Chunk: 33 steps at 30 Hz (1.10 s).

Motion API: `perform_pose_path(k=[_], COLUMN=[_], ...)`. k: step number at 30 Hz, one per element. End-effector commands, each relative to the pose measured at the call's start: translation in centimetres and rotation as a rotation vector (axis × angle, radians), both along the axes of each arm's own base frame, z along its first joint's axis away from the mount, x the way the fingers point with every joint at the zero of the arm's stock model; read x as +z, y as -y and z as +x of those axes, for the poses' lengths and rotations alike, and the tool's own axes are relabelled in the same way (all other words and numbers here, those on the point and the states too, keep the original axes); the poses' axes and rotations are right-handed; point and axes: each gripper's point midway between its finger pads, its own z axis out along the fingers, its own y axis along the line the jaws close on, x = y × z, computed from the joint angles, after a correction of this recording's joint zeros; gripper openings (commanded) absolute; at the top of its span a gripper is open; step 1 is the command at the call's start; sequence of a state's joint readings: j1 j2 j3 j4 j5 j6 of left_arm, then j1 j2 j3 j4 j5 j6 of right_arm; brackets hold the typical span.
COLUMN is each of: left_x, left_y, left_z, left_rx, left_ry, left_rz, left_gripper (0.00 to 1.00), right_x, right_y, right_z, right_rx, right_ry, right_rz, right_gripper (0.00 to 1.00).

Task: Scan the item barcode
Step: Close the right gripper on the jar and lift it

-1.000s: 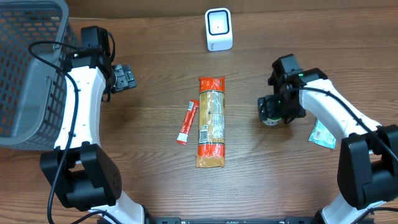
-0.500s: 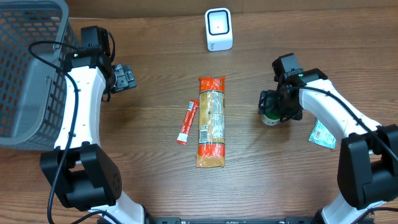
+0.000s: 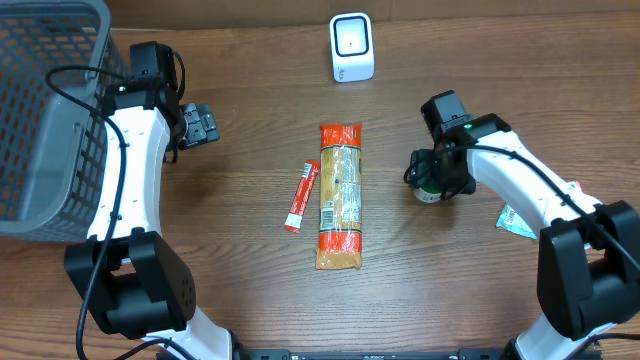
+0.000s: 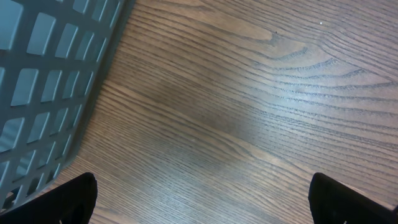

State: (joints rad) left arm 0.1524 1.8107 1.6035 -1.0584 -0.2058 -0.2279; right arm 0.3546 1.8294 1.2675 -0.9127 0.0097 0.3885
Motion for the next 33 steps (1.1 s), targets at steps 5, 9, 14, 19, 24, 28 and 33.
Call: perform_pose_path(k=[5, 9, 14, 19, 24, 28, 33], left_x=[0.87, 0.87, 0.87, 0.87, 0.87, 0.87, 0.87], left_y=[0.11, 0.12, 0.12, 0.12, 0.12, 0.12, 0.12], left_z=[0.39, 0.39, 0.39, 0.39, 0.39, 0.39, 0.39], left_rx=[-0.014, -0.014, -0.014, -0.014, -0.014, -0.014, -0.014], left_ry=[0.023, 0.023, 0.023, 0.023, 0.023, 0.023, 0.023], left_rz=[0.003, 0.002, 0.002, 0.002, 0.002, 0.002, 0.002], left_gripper=[1.0, 1.0, 1.0, 1.0, 1.0, 1.0, 1.0], right_x=[0.61, 0.59, 0.59, 0.59, 0.59, 0.59, 0.59], right_y=[-0.79, -0.96, -1.01, -1.05, -1.09, -1.09, -1.09], right_z=[-0.24, -0.41, -0.43, -0.45, -0.47, -0.46, -0.47], right_rx=[0.129, 0.085, 0.052, 0.053, 0.053, 0.053, 0.053], right_ry=[0.035, 0.028, 0.025, 0.024, 0.023, 0.023, 0.023], right_rz=[-0.036, -0.029, -0.02, -0.019, -0.017, -0.017, -0.017], right_gripper=[0.73, 0.8, 0.85, 0.86, 0.86, 0.86, 0.86])
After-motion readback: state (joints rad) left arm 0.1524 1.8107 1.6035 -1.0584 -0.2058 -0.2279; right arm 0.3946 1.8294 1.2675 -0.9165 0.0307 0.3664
